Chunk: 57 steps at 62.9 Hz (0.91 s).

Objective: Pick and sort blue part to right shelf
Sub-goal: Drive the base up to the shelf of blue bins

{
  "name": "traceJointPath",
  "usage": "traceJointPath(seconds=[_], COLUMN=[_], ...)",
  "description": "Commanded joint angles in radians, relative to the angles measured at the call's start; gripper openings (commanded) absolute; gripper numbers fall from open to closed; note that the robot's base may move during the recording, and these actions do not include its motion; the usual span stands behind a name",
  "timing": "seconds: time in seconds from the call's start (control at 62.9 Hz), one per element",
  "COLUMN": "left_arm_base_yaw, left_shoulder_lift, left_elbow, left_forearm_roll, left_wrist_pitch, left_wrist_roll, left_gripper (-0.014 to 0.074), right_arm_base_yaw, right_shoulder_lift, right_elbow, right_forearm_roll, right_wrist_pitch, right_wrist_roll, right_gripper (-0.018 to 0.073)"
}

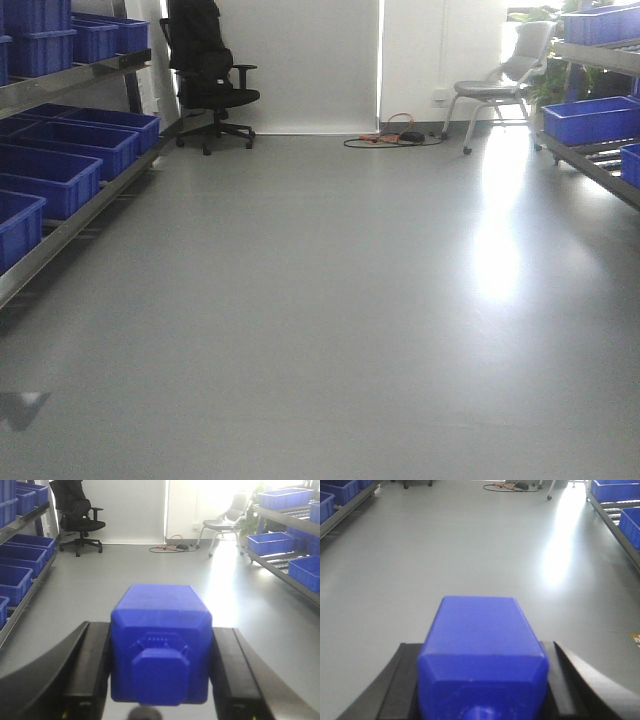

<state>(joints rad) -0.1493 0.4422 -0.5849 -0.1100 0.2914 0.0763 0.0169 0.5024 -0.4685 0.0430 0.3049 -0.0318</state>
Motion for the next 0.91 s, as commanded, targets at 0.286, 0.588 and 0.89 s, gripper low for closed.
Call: traceJointPath(seconds=[0.286, 0.588, 0.89], left_arm_base_yaw=[-0.001, -0.001, -0.001], left_shoulder_lift=[0.006, 0.006, 0.006], left_elbow=[-0.030, -0.030, -0.030], left_forearm_roll=[-0.006, -0.006, -0.006], left_wrist_pitch=[-0.094, -0.094, -0.094], left_wrist_roll=[-0.001, -0.001, -0.001], left_gripper=[0.0300, 0.0300, 0.0300], right_arm_base_yaw=[-0.008, -0.008, -0.008], right_shoulder_lift=[0.001, 0.001, 0.001], right_elbow=[-0.032, -0.032, -0.032], right_forearm_roll=[-0.007, -0.007, -0.007], right_wrist_pitch=[-0.093, -0.093, -0.093], right_wrist_roll=[-0.009, -0.009, -0.009], right_gripper=[0.0298, 0.0298, 0.0298])
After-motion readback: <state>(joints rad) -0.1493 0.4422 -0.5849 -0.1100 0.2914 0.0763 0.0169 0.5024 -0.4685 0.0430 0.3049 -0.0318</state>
